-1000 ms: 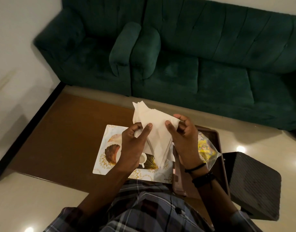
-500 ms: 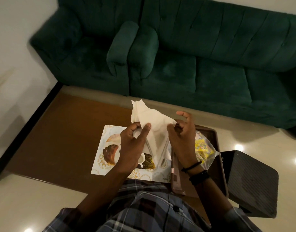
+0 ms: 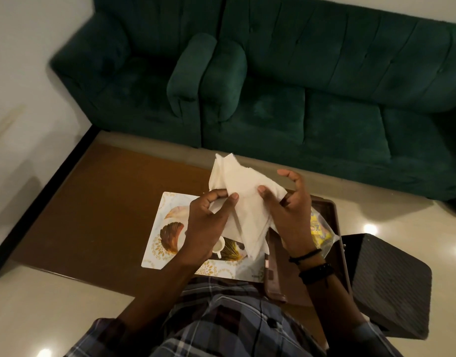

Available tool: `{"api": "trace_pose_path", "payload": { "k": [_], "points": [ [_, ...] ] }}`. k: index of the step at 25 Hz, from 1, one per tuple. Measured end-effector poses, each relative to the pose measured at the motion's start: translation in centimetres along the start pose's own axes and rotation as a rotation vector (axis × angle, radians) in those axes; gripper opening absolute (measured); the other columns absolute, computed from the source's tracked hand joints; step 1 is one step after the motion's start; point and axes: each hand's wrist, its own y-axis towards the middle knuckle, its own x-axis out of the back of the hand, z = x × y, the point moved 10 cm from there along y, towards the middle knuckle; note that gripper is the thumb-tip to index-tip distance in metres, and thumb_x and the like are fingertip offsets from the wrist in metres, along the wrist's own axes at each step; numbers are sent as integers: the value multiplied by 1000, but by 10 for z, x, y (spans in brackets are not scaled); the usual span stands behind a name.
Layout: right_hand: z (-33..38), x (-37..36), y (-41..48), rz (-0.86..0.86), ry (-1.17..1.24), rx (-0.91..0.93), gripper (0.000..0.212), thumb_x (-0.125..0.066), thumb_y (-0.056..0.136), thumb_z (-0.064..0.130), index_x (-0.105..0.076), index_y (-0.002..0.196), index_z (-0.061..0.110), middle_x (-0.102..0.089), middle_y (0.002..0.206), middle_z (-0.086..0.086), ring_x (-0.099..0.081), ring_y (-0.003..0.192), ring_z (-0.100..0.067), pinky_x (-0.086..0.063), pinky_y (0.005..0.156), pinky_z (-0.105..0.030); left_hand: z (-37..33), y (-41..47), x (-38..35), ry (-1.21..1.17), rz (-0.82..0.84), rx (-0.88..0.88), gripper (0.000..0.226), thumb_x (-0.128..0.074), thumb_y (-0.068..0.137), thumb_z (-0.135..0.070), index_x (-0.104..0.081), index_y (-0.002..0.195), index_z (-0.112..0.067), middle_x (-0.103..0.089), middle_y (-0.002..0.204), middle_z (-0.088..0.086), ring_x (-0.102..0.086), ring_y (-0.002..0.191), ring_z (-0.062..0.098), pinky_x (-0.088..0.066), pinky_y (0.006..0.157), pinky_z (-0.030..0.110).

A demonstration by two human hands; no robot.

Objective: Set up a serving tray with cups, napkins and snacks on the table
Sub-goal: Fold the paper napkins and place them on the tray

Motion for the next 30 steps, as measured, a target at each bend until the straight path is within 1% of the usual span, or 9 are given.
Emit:
{"api": "trace_pose_path", "payload": {
  "k": [5,8,10,13,15,19,21,24,30],
  "points": [
    [62,42,-4,-338,-333,285,33,-70,87,15,-59,113,-1,-54,99,19,-53,77,25,-39,56,3,-3,6,2,66,61,-21,30,-64,88,-15,-65,117,-25,-59,127,-4,-54,112,12,-53,90,24],
    [78,4,-17,-147,-552,496,22,-68,88,9,-64,109,4,-65,93,7,-59,76,3,-41,61,0,-7,2,-7,34,62,10,25,-59,91,-19,-65,115,-26,-59,123,-6,-55,110,11,-52,82,15],
    [74,-37,-34,40,-709,647,20,-60,86,5,-66,105,6,-74,86,-6,-69,74,-19,-54,58,-22,-1,-4,-13,-68,38,125,16,-57,91,-35,-66,104,-32,-63,113,-9,-57,109,15,-49,87,24],
    [64,-74,-50,223,-784,724,28,-50,78,14,-69,97,4,-75,92,-13,-70,79,-31,-53,68,-33,16,-9,-26,-240,78,381,59,-50,70,-71,-58,113,-31,-63,120,0,-58,111,22,-48,98,42],
    [57,-82,-51,298,-795,716,26,-63,75,10,-70,99,3,-74,102,-14,-70,88,-32,-55,77,-34,20,-6,-25,-303,73,416,68,-50,72,-68,-55,123,-24,-63,124,5,-60,112,26,-49,97,45],
    [51,-86,-54,485,-644,664,33,-67,81,26,-69,107,6,-73,107,-9,-68,96,-26,-55,87,-36,27,-3,-7,-384,-49,400,18,-61,89,-31,-63,105,-23,-68,111,5,-64,105,26,-53,92,42],
    [50,-64,-36,368,-490,506,35,-64,83,34,-69,110,12,-73,105,-5,-68,92,-20,-57,81,-37,24,-1,-4,-401,-51,357,8,-58,92,-21,-64,96,-24,-69,106,2,-64,99,23,-55,78,36],
    [37,-26,-3,125,-468,293,32,-64,86,30,-65,115,15,-69,110,-1,-65,94,-15,-56,79,-32,17,-2,-3,-369,-53,319,9,-56,93,-20,-60,94,-27,-63,96,-7,-57,90,17,-52,68,31],
    [21,-37,6,241,-518,171,15,-65,89,25,-75,97,16,-74,95,3,-60,76,-1,-43,67,-5,7,1,-11,-291,24,162,46,-56,93,-19,-41,129,-43,-55,128,-5,-56,110,20,-56,88,45]
  ]
}}
